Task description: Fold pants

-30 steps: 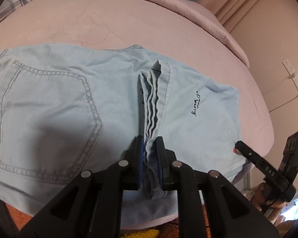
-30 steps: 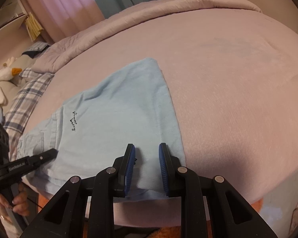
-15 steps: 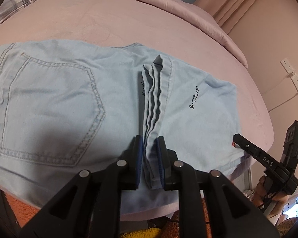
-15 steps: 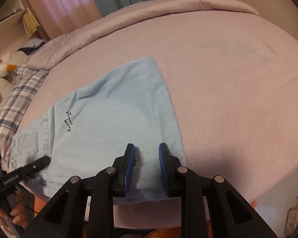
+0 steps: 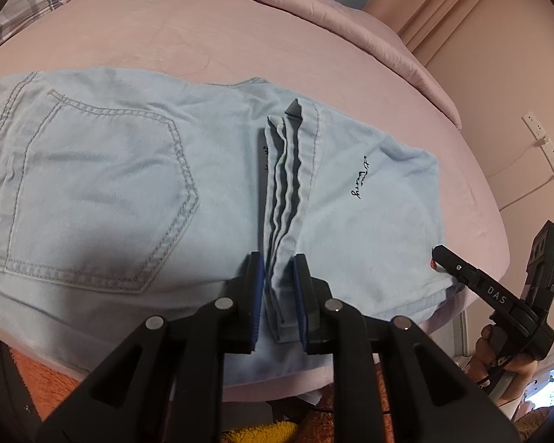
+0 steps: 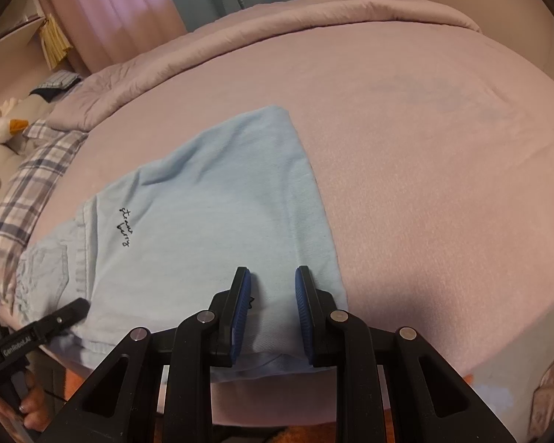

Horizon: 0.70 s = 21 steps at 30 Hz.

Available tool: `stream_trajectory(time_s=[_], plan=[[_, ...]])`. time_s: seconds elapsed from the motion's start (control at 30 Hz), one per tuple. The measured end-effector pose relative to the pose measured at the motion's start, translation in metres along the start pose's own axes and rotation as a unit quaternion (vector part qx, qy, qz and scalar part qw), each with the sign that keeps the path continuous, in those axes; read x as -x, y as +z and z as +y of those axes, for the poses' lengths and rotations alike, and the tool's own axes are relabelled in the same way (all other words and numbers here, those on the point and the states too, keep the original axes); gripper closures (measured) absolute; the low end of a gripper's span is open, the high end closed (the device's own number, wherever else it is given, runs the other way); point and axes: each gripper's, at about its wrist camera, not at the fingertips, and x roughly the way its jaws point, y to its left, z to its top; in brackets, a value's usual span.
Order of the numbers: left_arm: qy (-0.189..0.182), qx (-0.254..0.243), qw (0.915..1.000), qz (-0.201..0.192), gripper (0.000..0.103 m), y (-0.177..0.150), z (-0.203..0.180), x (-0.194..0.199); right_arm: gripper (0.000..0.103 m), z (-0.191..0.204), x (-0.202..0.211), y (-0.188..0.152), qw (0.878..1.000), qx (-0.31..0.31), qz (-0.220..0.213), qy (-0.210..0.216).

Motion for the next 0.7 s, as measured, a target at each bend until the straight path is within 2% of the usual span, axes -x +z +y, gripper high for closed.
stream_trajectory(time_s=[0.7], plan=[[-0.004, 0.005, 1.0, 0.004, 0.084, -0.0044, -0.0002, 0.0009, 0.08, -0.0036, 0.0013, -0.0018, 1.0, -0.006, -0.008, 0.009]])
